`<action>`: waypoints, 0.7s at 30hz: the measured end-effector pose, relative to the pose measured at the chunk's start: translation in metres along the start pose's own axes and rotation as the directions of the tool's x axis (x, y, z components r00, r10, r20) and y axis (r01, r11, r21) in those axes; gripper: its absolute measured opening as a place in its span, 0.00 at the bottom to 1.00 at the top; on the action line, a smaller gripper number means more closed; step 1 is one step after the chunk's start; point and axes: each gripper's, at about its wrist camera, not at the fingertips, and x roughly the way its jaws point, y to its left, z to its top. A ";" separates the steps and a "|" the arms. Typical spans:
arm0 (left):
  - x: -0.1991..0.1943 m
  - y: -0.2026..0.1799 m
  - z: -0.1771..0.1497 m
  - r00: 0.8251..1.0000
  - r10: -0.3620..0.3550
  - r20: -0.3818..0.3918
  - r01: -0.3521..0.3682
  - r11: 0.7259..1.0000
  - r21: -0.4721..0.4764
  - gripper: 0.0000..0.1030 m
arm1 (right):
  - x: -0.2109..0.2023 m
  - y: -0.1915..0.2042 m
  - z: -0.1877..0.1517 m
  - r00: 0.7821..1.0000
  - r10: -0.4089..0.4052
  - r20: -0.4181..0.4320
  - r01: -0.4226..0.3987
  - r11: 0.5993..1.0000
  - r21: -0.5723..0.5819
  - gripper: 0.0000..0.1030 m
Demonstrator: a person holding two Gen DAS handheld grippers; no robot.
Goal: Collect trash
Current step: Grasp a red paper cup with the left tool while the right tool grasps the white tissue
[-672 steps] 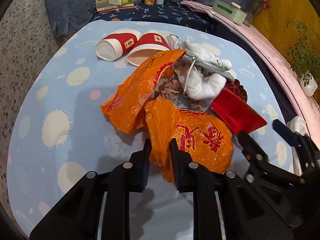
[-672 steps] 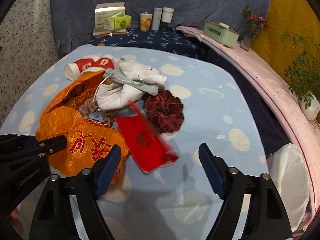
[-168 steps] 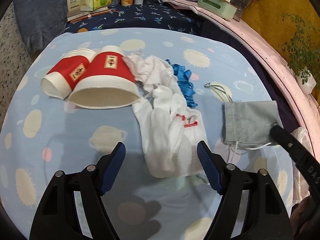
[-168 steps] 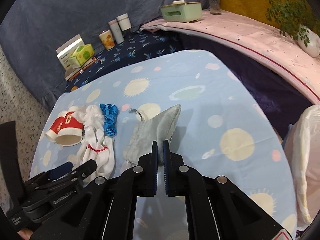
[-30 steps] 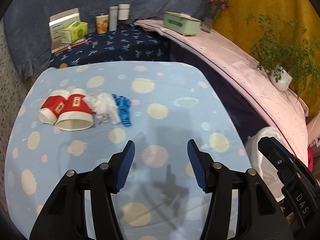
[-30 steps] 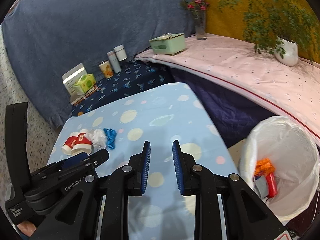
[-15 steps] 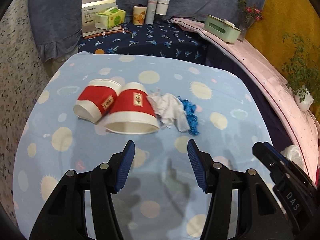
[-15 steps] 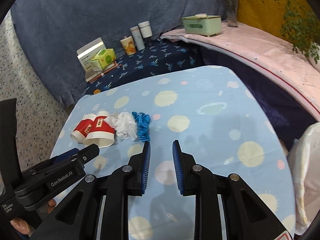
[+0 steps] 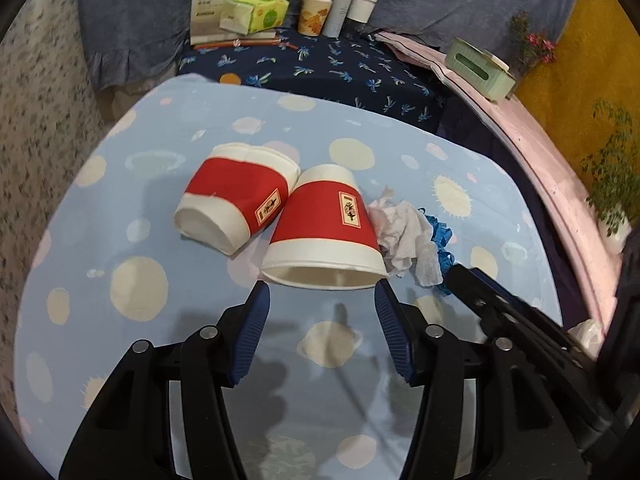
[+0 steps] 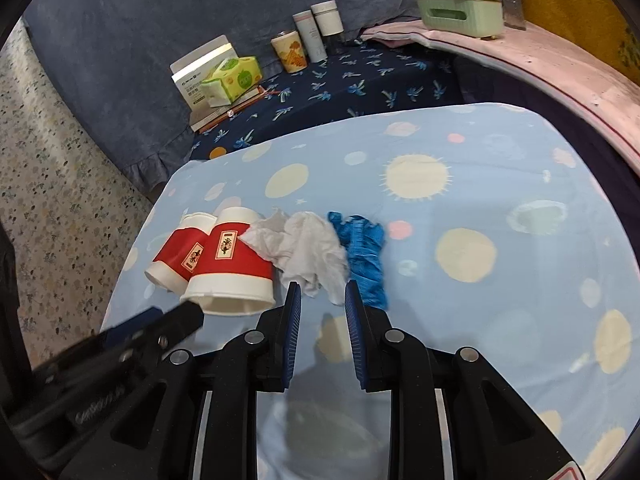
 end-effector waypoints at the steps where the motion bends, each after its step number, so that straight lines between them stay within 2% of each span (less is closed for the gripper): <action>1: 0.002 0.002 0.000 1.000 -0.016 -0.005 0.016 1.000 -0.019 0.49 | 0.007 0.003 0.001 1.000 0.005 -0.004 -0.005 1.000 -0.005 0.23; 10: 0.028 0.012 0.010 0.996 -0.089 -0.032 0.083 0.984 -0.160 0.48 | 0.046 -0.005 0.008 0.998 0.049 -0.043 -0.049 0.999 0.008 0.22; 14: 0.036 0.005 0.015 0.995 -0.094 -0.030 0.088 0.981 -0.172 0.46 | 0.050 -0.008 0.006 0.997 0.051 -0.053 -0.051 0.999 0.000 0.09; 16: 0.041 0.001 0.016 0.995 -0.097 -0.033 0.090 0.983 -0.162 0.27 | 0.049 -0.011 0.005 0.997 0.061 -0.055 -0.060 0.998 0.010 0.06; 21: 0.041 -0.008 0.015 0.995 -0.096 -0.028 0.092 0.987 -0.129 0.06 | 0.036 -0.016 0.001 0.997 0.071 -0.043 -0.070 0.997 0.016 0.05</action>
